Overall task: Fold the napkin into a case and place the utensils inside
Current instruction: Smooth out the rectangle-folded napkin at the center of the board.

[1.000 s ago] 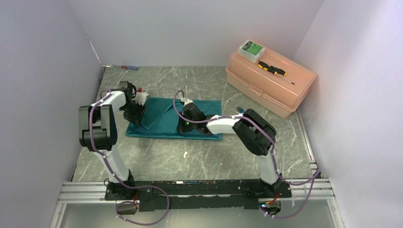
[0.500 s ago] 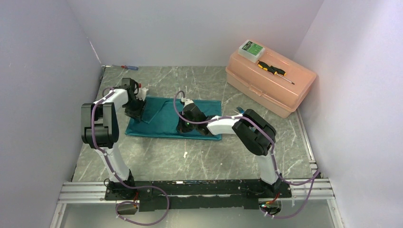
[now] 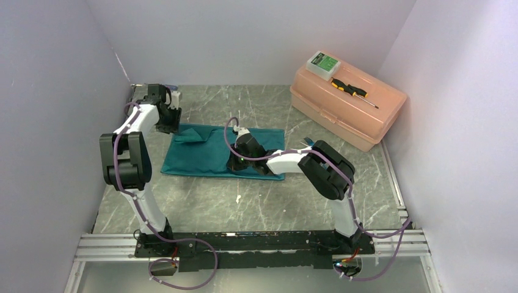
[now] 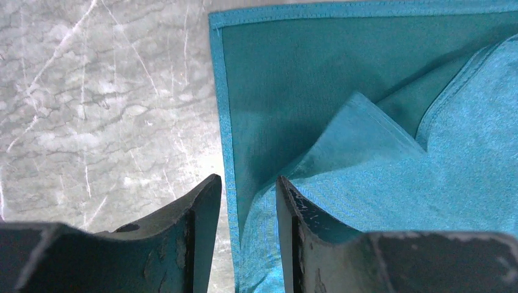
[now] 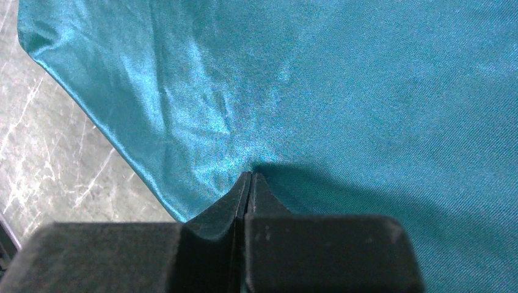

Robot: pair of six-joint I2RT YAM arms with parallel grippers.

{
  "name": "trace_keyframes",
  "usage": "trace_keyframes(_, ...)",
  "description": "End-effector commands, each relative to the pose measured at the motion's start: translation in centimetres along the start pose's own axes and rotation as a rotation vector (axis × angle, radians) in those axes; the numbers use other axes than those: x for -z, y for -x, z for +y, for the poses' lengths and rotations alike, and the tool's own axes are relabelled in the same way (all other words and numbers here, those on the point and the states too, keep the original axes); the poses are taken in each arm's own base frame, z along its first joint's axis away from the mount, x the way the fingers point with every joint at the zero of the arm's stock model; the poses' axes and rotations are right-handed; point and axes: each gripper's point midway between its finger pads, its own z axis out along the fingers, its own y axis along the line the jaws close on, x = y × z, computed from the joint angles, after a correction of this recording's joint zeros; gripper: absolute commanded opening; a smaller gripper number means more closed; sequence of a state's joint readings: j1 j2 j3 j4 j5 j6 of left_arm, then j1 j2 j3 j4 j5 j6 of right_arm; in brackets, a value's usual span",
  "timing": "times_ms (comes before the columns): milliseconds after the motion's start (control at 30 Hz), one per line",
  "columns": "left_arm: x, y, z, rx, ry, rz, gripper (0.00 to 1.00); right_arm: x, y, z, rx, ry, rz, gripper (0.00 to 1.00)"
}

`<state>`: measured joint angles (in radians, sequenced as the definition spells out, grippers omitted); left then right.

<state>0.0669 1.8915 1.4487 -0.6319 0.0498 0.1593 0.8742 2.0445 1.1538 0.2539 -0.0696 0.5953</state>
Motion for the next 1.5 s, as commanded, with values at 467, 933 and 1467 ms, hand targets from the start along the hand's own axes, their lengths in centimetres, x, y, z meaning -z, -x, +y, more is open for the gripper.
trace_keyframes(467,3.5,-1.2,2.5,0.116,0.047,-0.041,0.43,-0.1,-4.1,-2.6,-0.001,-0.075,0.111,0.00)
trace_keyframes(933,4.6,-5.8,-9.0,-0.297,-0.393,0.044,0.39,-0.1,-3.9,-2.6,-0.008,-0.079,0.116,0.00)
trace_keyframes(1467,-0.9,-6.9,-10.2,-0.168,-0.394,0.214,0.36,0.1,-4.0,-2.7,-0.008,-0.090,0.114,0.00)
